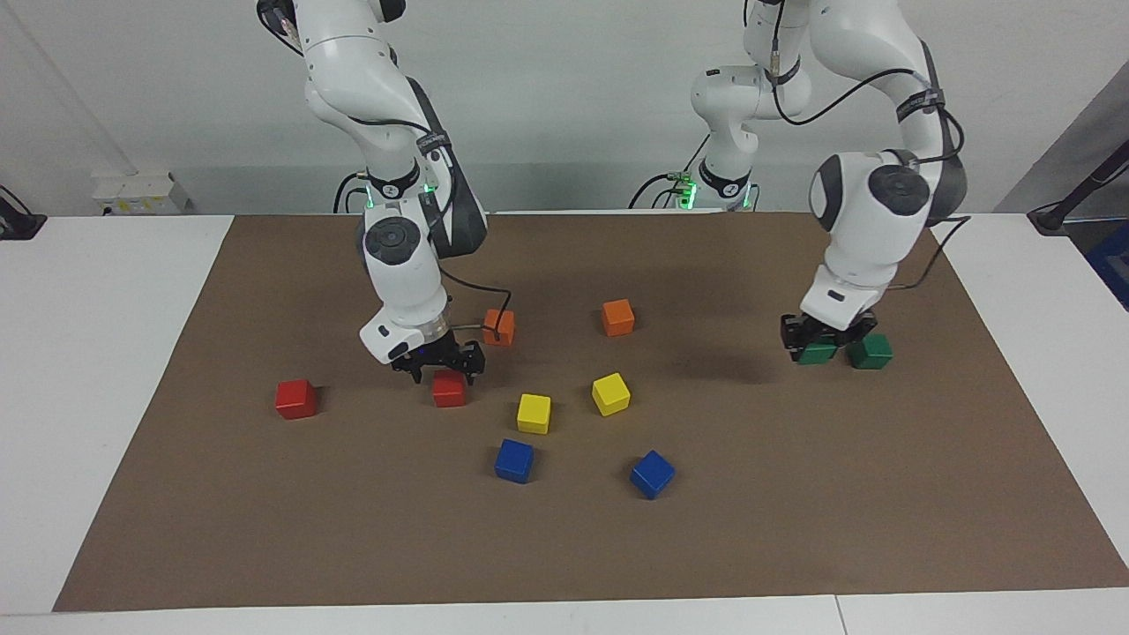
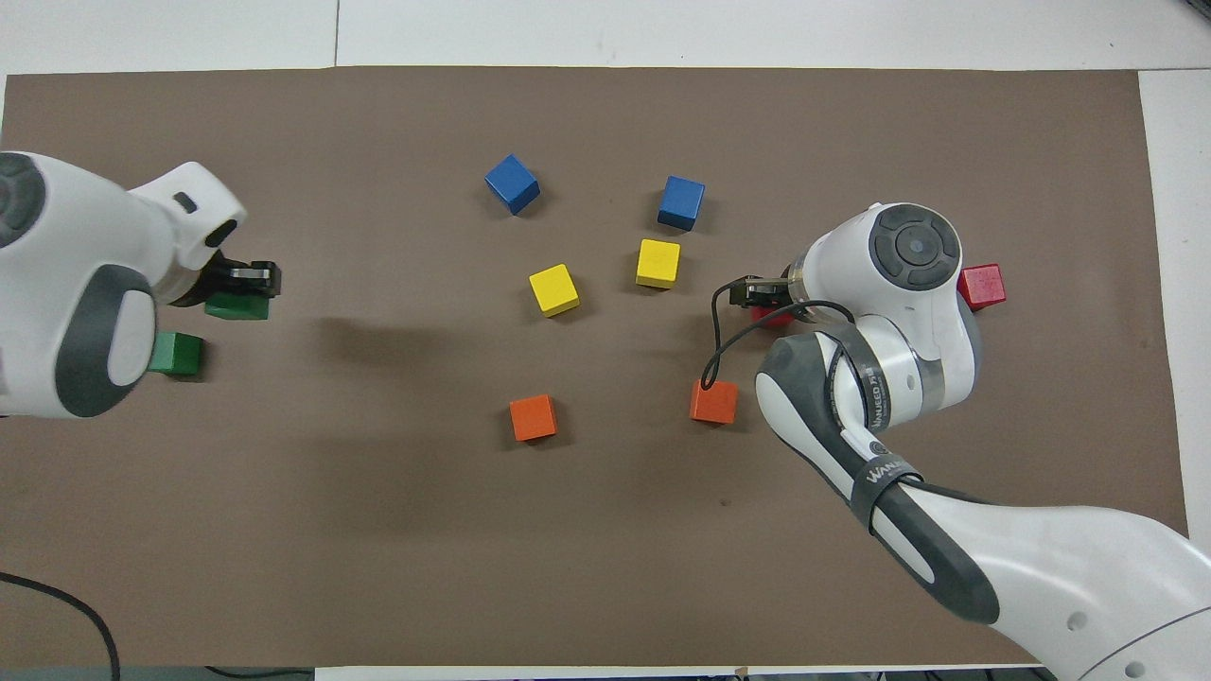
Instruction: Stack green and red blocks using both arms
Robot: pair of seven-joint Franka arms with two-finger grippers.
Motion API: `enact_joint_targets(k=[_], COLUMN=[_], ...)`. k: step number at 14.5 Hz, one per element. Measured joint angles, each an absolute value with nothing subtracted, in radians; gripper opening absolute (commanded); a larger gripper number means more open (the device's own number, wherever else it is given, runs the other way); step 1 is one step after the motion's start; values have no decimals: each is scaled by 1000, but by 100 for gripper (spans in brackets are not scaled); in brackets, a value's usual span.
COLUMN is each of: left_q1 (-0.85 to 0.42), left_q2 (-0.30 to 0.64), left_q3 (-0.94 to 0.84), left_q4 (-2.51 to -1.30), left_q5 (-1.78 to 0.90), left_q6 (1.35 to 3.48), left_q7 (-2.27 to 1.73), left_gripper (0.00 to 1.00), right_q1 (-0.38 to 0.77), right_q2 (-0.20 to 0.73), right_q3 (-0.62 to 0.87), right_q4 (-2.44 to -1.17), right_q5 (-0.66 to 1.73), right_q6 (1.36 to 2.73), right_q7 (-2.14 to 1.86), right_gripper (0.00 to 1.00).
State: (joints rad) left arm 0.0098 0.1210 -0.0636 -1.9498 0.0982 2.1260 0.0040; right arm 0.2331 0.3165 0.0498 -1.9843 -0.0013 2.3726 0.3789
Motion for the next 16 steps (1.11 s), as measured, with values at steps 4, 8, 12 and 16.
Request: enact_joint_targets(k=[4,8,12,16], left_q1=[202,241,244,257], left_q2=[114,114,121,136], left_q3=[-62,-66,-67,-67], left_q4=[-1962,-1983,-2036,-2049], left_q5=[93,84,39,-27], left_q6=[2125,2141,2209,2235], left_q7=[313,412,453,523], left_gripper=[0,0,0,0], right_q1=[233,216,102,-74], right_q2=[336,333,279,249], right_q3=[50,40,32,29], right_q4=[-1984,-1941,-1836,-1829], right_q5=[-9,-40,-42,-42], right_q6=[2386,2322,2167,2156], right_q7=[376,308,56,-187], right_gripper=[0,0,0,0])
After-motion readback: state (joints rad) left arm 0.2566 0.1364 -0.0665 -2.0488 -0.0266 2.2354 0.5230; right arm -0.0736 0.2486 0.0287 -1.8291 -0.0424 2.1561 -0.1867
